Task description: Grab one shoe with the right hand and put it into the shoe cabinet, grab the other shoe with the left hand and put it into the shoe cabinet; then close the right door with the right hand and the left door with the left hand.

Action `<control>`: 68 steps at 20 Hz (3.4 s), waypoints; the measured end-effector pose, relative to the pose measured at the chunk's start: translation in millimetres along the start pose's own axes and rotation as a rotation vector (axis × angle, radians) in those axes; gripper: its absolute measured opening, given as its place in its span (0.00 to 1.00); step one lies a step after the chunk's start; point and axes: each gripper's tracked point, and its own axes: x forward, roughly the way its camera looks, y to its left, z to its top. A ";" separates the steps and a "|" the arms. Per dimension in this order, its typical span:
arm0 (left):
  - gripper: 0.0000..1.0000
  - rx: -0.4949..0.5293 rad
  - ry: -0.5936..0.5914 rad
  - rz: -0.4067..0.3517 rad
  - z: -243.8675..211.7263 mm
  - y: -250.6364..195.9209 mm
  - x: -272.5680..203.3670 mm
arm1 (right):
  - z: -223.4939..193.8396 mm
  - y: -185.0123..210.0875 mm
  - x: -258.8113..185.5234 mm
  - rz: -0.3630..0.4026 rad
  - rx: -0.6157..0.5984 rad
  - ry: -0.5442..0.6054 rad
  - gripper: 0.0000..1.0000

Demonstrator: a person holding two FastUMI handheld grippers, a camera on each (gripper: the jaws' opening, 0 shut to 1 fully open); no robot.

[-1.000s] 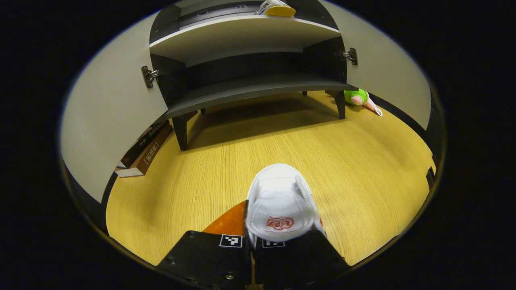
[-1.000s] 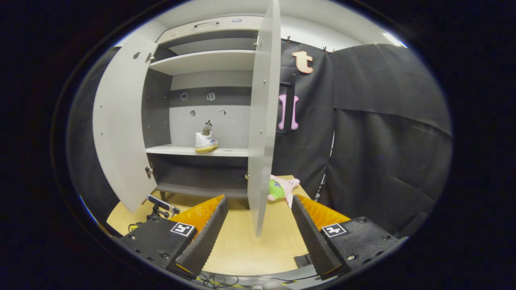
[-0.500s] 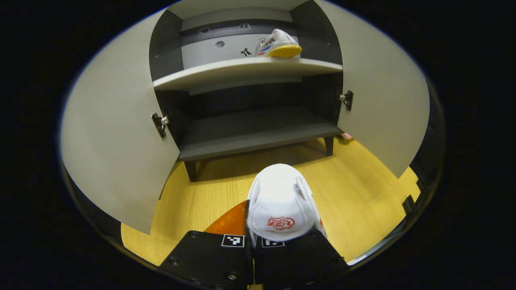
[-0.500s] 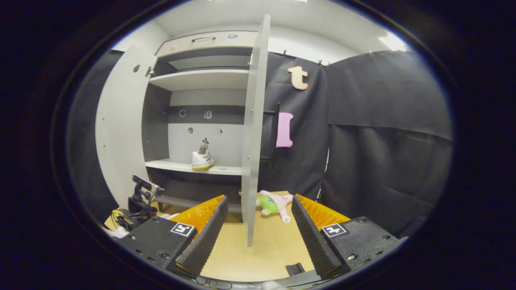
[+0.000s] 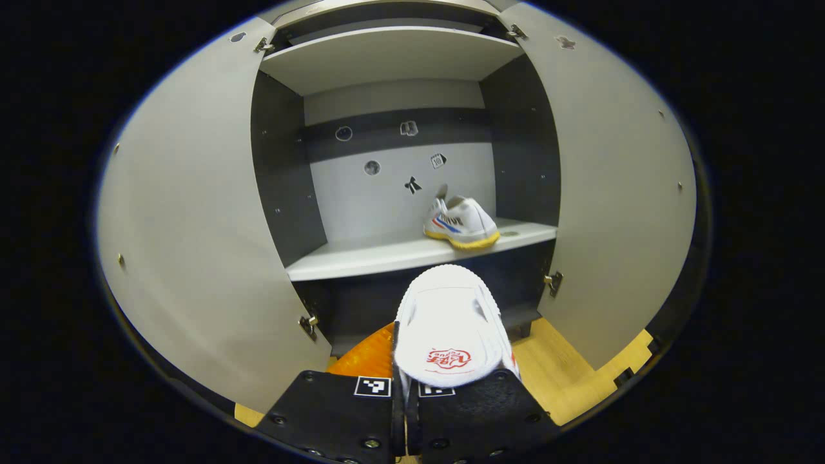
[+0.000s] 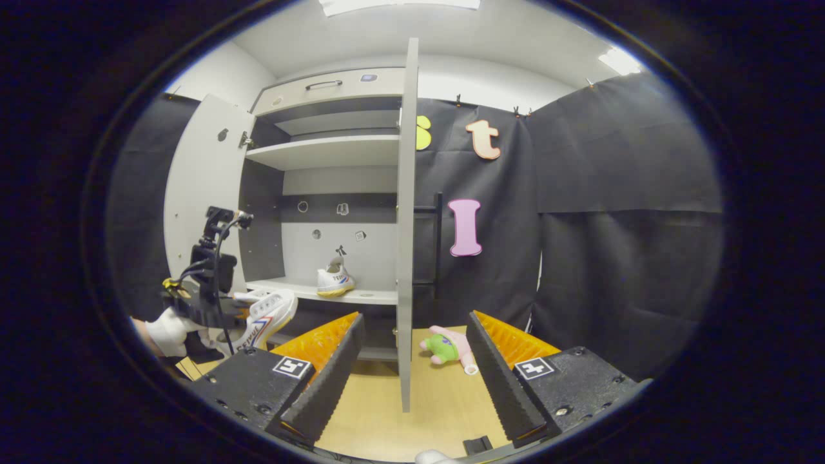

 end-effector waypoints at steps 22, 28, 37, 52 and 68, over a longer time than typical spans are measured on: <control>0.11 -0.003 0.121 0.177 -13.6 0.4 4.5 | -2.6 -48.0 19.6 0.026 -0.056 0.038 1.00; 0.14 0.006 0.197 0.159 -33.6 9.7 21.2 | -8.6 -49.9 19.7 0.020 -0.048 0.062 1.00; 0.96 -0.122 0.137 0.144 -28.0 20.7 -6.6 | -8.2 -37.1 18.1 0.044 -0.046 0.061 1.00; 0.96 -0.013 -0.252 0.065 37.3 -19.2 -222.9 | 15.0 -19.5 18.9 0.069 -0.037 0.003 1.00; 0.96 -0.053 -0.256 0.107 -49.8 -46.6 -391.2 | 6.2 -43.5 30.5 0.038 -0.019 0.029 1.00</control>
